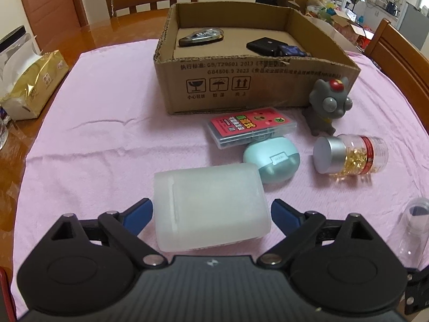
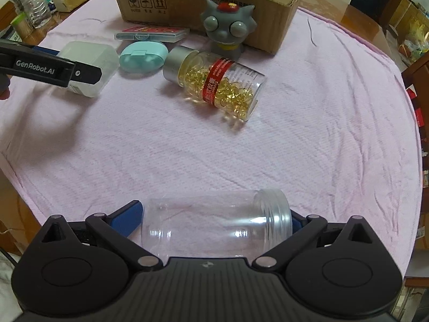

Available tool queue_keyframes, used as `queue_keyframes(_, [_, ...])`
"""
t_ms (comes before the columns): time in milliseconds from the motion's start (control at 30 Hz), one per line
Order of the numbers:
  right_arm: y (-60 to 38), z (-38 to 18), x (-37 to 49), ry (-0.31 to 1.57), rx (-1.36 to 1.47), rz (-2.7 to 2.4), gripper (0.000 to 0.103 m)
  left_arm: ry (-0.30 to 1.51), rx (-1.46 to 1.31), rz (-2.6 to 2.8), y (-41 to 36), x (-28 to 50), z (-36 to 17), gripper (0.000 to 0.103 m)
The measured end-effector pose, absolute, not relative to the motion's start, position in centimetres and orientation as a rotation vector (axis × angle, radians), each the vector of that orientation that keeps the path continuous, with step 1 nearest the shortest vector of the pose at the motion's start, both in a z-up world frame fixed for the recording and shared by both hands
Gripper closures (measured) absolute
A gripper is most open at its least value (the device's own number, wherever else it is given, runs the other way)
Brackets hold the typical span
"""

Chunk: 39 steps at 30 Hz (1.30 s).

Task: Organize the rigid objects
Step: 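Grasp the white plastic box with the left tool while the right tool grasps the clear jar, then carry both items into the cardboard box and open both tools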

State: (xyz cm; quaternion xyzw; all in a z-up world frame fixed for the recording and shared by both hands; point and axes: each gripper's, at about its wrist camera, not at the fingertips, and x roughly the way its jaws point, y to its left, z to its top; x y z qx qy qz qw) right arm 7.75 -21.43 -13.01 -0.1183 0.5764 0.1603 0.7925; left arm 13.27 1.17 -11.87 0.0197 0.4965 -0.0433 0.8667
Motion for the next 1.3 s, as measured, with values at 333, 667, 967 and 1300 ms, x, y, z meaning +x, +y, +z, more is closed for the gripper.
queue_keyframes(333, [-21.2,-12.2,6.3,1.216,-0.338,0.318,0.0,1.038,0.025,-0.058,1.2,13.5,-11.2,0.008])
queue_keyframes(667, [-20.7,-11.8,5.7,1.229,-0.359,0.291,0.009,1.059,0.021,-0.036,1.1,14.1,-11.0,0.011])
queue_keyframes(967, [-20.5,-11.7,6.1,1.237,-0.353,0.28,0.01,1.102,0.042,-0.117,1.3,14.6,-11.0,0.02])
queue_keyframes(1300, [-20.1,-10.7,6.9,1.233,-0.303,0.229,0.01,1.116,0.125,-0.262,1.9,14.2,-10.3,0.02])
